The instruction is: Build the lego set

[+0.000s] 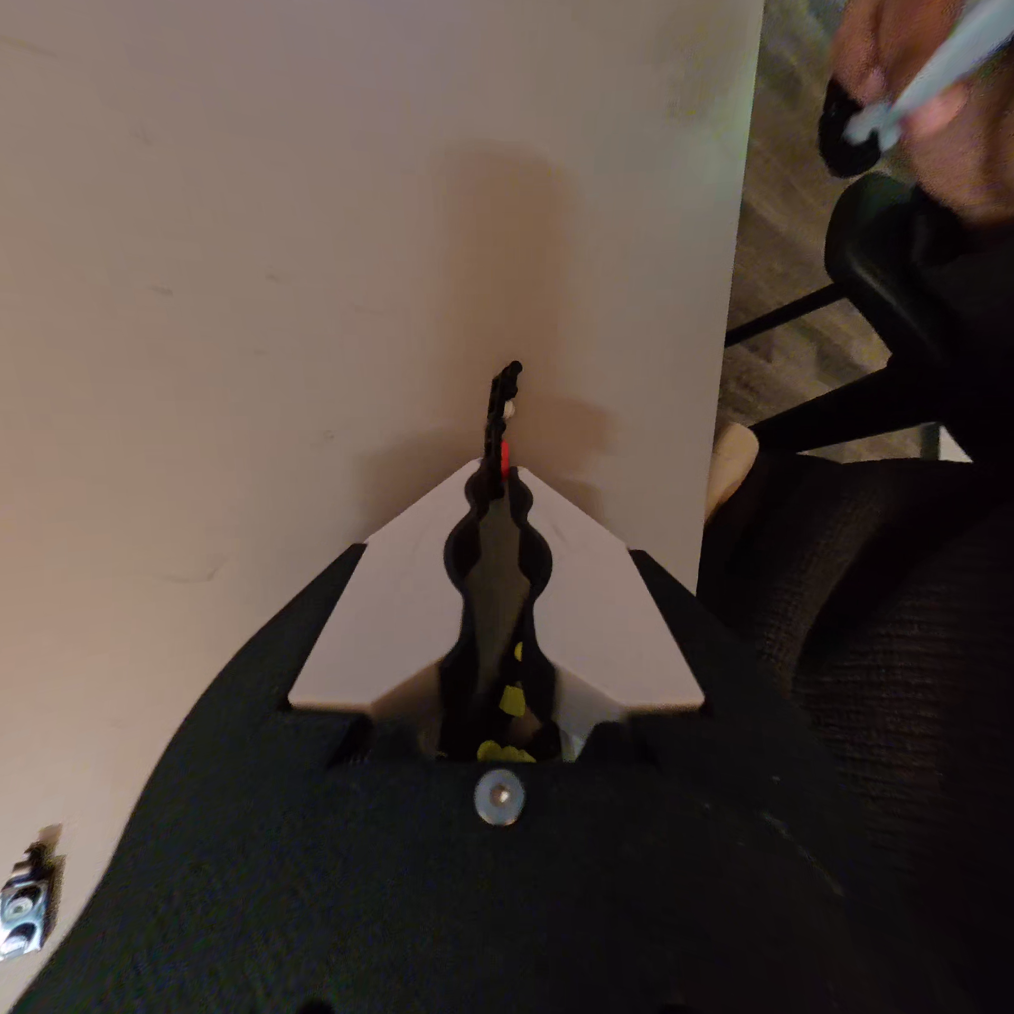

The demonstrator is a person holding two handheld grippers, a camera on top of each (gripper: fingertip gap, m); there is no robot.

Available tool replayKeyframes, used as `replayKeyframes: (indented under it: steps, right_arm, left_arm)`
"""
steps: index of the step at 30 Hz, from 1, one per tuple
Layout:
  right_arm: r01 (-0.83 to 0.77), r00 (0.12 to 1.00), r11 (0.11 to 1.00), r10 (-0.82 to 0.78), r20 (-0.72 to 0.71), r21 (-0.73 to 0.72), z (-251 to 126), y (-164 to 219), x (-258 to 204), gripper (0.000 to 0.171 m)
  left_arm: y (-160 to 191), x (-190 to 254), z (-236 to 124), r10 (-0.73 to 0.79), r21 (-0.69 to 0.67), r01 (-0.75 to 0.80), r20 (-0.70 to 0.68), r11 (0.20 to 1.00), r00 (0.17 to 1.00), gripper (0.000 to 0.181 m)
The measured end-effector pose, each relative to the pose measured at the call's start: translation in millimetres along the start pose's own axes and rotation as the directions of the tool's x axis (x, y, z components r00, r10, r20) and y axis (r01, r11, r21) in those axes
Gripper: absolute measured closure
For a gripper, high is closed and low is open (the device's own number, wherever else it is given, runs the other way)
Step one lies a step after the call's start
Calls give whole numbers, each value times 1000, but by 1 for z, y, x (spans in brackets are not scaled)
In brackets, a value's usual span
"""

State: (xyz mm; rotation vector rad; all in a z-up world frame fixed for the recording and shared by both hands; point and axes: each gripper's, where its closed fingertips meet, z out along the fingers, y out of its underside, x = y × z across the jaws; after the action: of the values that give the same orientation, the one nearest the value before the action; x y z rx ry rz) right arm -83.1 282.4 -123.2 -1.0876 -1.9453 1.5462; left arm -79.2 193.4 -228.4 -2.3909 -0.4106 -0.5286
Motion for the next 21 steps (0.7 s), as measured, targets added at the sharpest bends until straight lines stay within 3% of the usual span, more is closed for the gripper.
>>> replayKeyframes:
  steps: [2,4,6,8,15,21]
  right_arm:
    - [140,990,970,-130,62,-199,22,33,-13,147]
    - [329,944,873,-302,132,-360,39,66,-23,151]
    - [521,850,746,-500,168,-415,49,80,-26,155]
    - [637,764,670,-614,199,-382,57,79,-34,156]
    - [638,768,662,-582,267,-394,68,90,-38,148]
    - [651,758,649,-579,299,-393,73,90,-40,165]
  left_arm:
    - [-2,-1,-2,-33,8,33,-27,999,999,178]
    - [-5,-1,-3,-73,26,75,-66,997,995,179]
    - [-10,7,-7,-120,52,129,-149,990,982,179]
    - [-16,13,-12,-163,81,186,-231,979,959,181]
    - [-18,14,-14,-232,85,267,-295,960,927,181]
    - [-19,13,-16,-239,94,278,-301,956,923,181]
